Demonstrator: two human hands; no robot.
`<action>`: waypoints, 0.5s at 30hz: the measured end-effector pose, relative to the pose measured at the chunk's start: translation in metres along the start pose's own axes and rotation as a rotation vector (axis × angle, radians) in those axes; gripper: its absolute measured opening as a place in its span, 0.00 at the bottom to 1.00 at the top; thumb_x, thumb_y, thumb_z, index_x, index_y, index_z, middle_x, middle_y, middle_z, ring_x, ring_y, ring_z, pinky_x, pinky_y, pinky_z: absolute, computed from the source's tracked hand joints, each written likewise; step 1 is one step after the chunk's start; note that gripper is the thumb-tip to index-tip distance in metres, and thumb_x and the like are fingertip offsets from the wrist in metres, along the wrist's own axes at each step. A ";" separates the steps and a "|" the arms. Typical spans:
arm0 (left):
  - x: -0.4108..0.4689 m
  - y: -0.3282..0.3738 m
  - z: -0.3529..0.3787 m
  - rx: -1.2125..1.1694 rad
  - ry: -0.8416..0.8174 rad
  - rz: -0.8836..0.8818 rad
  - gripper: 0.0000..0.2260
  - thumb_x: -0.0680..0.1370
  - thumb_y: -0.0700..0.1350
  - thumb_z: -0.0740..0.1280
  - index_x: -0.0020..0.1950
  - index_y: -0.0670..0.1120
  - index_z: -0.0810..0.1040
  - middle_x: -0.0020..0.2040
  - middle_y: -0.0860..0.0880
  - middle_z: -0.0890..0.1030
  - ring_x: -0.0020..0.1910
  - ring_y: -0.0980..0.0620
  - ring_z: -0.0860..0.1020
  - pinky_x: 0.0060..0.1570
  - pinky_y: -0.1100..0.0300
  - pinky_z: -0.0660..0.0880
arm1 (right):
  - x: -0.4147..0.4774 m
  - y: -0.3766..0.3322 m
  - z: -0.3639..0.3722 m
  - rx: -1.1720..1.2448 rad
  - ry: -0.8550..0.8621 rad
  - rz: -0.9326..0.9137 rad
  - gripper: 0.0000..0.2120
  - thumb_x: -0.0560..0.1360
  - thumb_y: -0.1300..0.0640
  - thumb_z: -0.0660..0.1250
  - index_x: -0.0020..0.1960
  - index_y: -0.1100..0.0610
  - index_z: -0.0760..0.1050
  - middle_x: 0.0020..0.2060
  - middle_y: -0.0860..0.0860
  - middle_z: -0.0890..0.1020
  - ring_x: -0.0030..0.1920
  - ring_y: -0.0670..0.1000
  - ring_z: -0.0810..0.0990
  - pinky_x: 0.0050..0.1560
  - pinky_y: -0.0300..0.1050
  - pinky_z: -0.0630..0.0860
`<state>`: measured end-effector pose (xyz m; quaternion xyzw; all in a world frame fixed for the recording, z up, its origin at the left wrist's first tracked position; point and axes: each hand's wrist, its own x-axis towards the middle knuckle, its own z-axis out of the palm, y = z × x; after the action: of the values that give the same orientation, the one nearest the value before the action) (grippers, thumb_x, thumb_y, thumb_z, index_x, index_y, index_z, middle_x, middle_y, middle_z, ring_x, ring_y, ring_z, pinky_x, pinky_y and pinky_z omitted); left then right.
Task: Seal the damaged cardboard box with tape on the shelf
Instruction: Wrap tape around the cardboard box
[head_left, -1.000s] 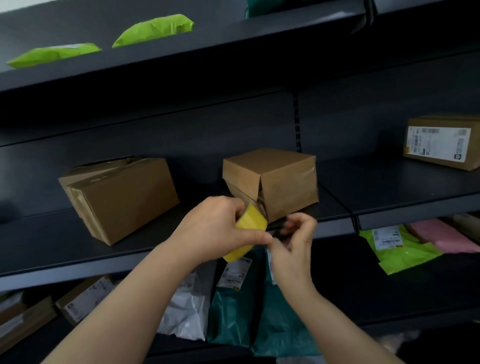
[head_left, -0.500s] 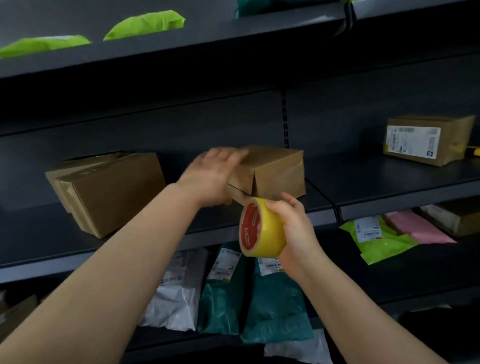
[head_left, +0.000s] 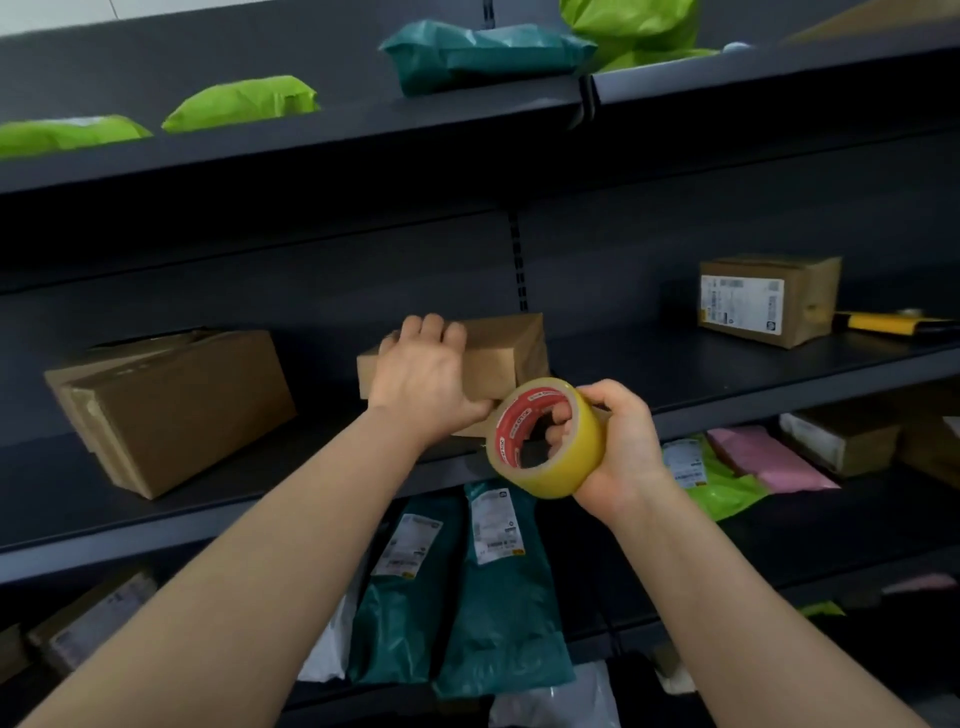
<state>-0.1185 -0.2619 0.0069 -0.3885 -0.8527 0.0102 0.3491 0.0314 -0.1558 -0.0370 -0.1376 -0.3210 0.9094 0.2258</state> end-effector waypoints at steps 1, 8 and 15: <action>0.001 0.002 -0.003 -0.064 -0.035 -0.021 0.36 0.68 0.68 0.67 0.66 0.45 0.69 0.61 0.45 0.72 0.61 0.44 0.71 0.56 0.51 0.71 | 0.001 -0.004 -0.005 0.021 0.011 0.015 0.11 0.73 0.56 0.63 0.34 0.59 0.73 0.28 0.51 0.72 0.24 0.47 0.69 0.23 0.37 0.69; 0.021 -0.007 -0.028 -0.062 -0.353 -0.009 0.41 0.68 0.71 0.68 0.74 0.52 0.63 0.67 0.46 0.69 0.64 0.44 0.70 0.61 0.52 0.70 | 0.000 -0.019 -0.033 0.200 -0.024 0.124 0.11 0.74 0.57 0.62 0.45 0.60 0.81 0.29 0.51 0.73 0.23 0.46 0.69 0.22 0.37 0.70; 0.027 0.012 -0.024 0.112 -0.294 -0.056 0.37 0.69 0.70 0.68 0.71 0.52 0.69 0.60 0.45 0.72 0.58 0.42 0.73 0.53 0.51 0.73 | -0.005 -0.018 -0.029 0.239 -0.086 0.116 0.10 0.72 0.51 0.73 0.38 0.54 0.74 0.31 0.50 0.72 0.27 0.45 0.71 0.26 0.38 0.75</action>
<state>-0.1085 -0.2416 0.0380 -0.3386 -0.9032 0.1049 0.2420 0.0528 -0.1303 -0.0472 -0.0892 -0.2114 0.9577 0.1738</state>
